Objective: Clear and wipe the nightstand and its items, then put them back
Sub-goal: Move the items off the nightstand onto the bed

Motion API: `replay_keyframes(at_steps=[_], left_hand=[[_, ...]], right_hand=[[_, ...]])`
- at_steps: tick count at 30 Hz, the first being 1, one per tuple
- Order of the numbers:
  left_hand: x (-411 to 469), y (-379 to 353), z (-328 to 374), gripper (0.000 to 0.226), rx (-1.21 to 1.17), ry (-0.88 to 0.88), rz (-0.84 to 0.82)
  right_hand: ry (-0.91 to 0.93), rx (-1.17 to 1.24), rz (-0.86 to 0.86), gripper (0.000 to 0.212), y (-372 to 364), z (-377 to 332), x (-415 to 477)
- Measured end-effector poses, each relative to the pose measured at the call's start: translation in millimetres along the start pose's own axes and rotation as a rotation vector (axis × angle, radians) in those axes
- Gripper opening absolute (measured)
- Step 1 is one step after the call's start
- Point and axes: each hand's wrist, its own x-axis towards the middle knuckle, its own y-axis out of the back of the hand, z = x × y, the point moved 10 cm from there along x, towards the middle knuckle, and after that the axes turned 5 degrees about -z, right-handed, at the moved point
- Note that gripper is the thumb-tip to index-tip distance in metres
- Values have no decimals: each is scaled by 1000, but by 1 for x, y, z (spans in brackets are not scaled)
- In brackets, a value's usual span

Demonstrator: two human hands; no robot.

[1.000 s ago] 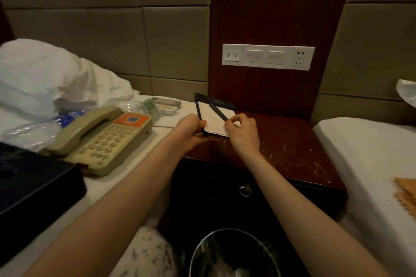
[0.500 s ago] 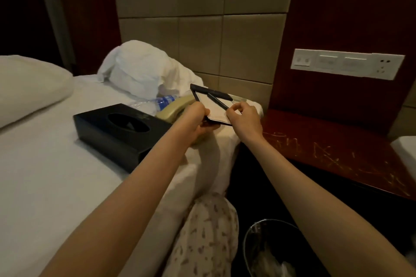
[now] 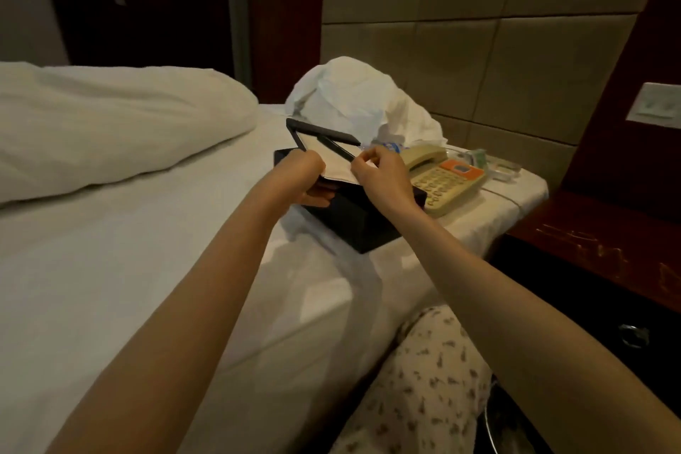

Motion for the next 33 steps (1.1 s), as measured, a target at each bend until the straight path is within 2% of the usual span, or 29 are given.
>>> replay_keyframes(at_steps=[5, 11, 16, 21, 26, 29, 33], left_hand=[[-17, 47, -27, 35, 105, -12, 34], [-29, 81, -51, 35, 178, 17, 92], [-32, 99, -83, 23, 363, 118, 108], [-29, 111, -105, 22, 560, 195, 134], [-36, 128, -86, 10, 959, 153, 372], [-36, 128, -73, 16, 970, 103, 469], [-33, 118, -60, 27, 924, -15, 488]], right_hand=[[87, -63, -116, 17, -45, -34, -10], [139, -143, -171, 21, -82, -58, -24], [113, -143, -238, 21, -113, -50, -38], [74, -126, -319, 17, -132, -31, -53], [117, -283, -357, 18, -130, -28, -52], [129, -391, -407, 27, -131, -27, -55], [165, -363, -364, 30, -112, -38, -51]])
